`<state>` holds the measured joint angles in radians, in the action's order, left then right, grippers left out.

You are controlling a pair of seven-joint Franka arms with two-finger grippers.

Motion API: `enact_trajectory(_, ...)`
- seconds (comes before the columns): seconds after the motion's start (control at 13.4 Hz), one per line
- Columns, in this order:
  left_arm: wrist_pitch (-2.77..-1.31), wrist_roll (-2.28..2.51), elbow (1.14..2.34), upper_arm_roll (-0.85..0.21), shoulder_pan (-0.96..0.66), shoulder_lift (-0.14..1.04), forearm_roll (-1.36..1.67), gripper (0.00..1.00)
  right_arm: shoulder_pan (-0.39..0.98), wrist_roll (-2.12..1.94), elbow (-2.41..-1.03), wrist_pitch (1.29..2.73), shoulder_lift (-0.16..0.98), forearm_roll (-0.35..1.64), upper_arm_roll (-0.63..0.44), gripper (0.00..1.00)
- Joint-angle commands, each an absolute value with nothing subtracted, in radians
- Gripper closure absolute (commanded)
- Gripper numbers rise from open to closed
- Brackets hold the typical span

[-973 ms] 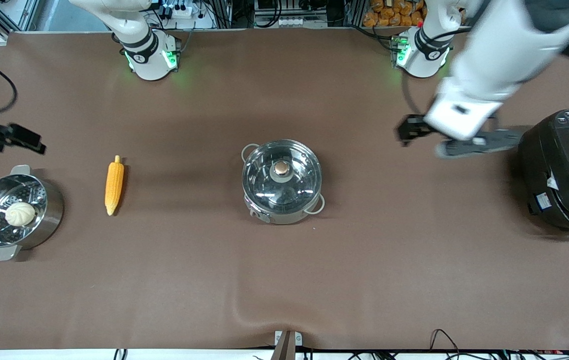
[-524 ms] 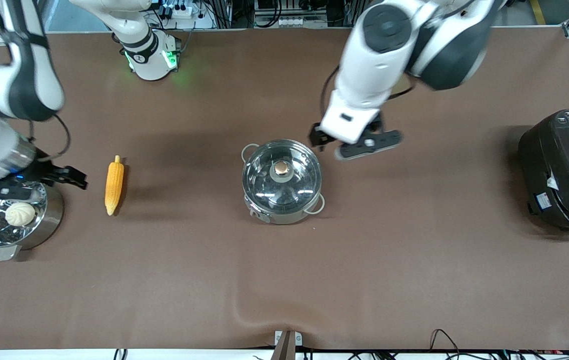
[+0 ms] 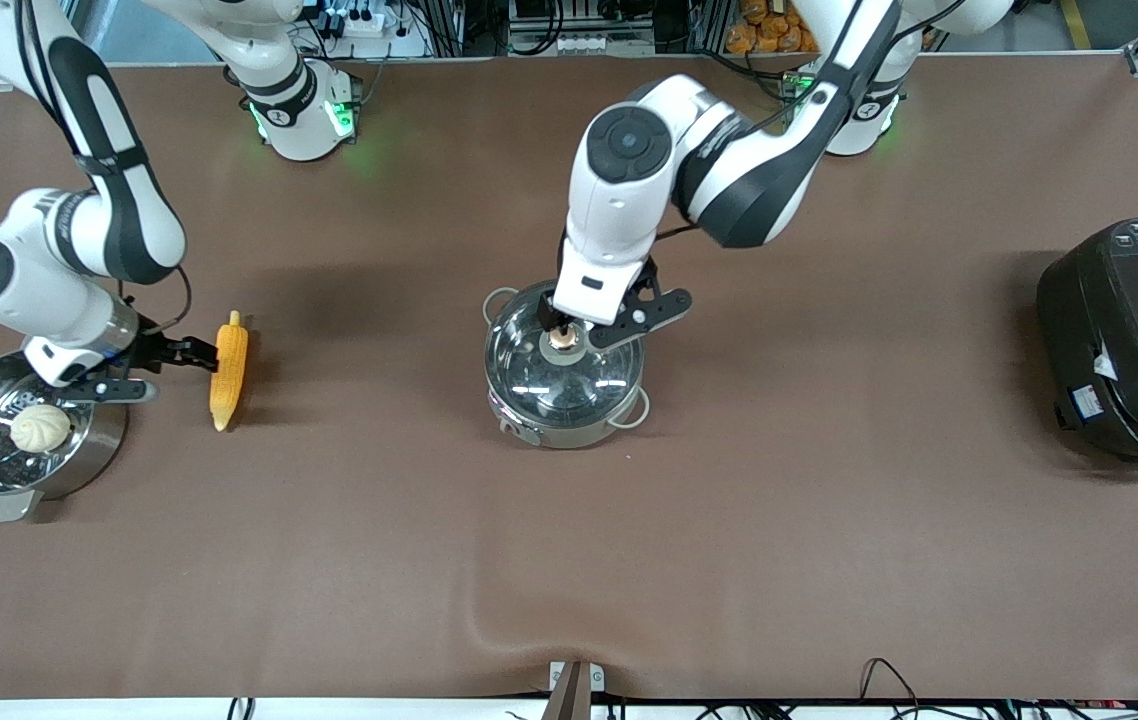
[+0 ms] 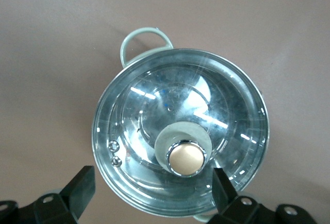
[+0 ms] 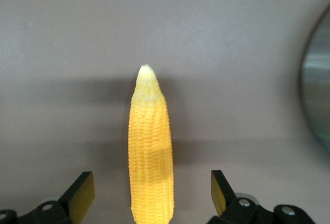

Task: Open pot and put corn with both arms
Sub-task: 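Reach the left gripper to the lid knob while the right gripper reaches the corn, then grasp the lid knob with the left gripper while the right gripper grasps the corn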

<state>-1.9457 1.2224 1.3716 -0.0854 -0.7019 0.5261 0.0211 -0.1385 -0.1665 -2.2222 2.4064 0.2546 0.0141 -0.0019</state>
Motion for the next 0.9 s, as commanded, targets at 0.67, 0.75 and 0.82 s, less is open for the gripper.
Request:
enact_trajectory(0.67,-2.091,1.247,1.327,0.018,-0.819,0.661,0.029,0.0,-0.127,-0.175,-2.263,2.513,0.373,0.011,0.005,0.45)
enact_trajectory(0.75,-2.092,1.247,1.327,0.017,-0.819,0.661,0.014,0.0,-0.153,-0.175,-2.263,2.514,0.382,0.011,0.006,0.51)
enact_trajectory(0.82,-2.095,1.247,1.327,0.017,-0.819,0.667,0.0,0.0,-0.166,-0.178,-2.263,2.505,0.38,0.012,0.006,0.58)
